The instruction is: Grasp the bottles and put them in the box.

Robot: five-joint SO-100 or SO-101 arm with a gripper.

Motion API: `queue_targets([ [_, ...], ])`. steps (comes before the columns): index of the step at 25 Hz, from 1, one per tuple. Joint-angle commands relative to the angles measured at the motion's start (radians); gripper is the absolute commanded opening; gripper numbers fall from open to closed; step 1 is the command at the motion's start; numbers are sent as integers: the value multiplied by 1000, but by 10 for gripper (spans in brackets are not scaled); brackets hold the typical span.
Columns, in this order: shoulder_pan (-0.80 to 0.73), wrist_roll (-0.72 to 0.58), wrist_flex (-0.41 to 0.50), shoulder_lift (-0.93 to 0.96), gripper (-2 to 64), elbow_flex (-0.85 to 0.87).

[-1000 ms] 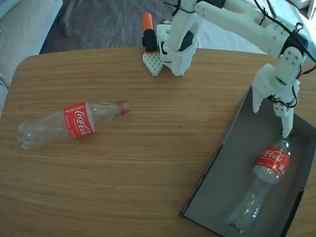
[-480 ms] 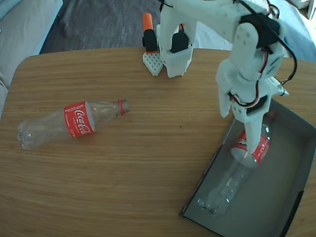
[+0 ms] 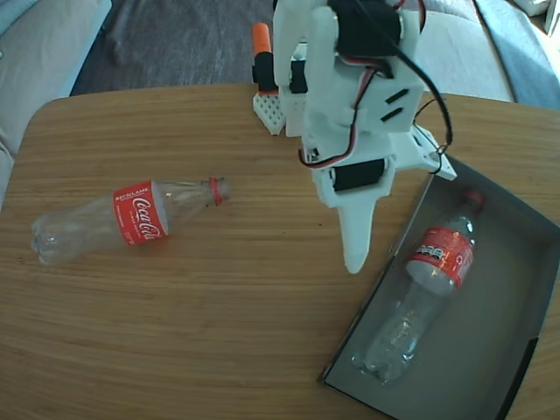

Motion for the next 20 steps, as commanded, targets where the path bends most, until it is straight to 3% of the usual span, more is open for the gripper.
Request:
queue_targets([
  [1,31,-32,55,109,456,43],
  [11,169,-262,55,337,456,319],
  [20,345,-477,21,344,456,383],
])
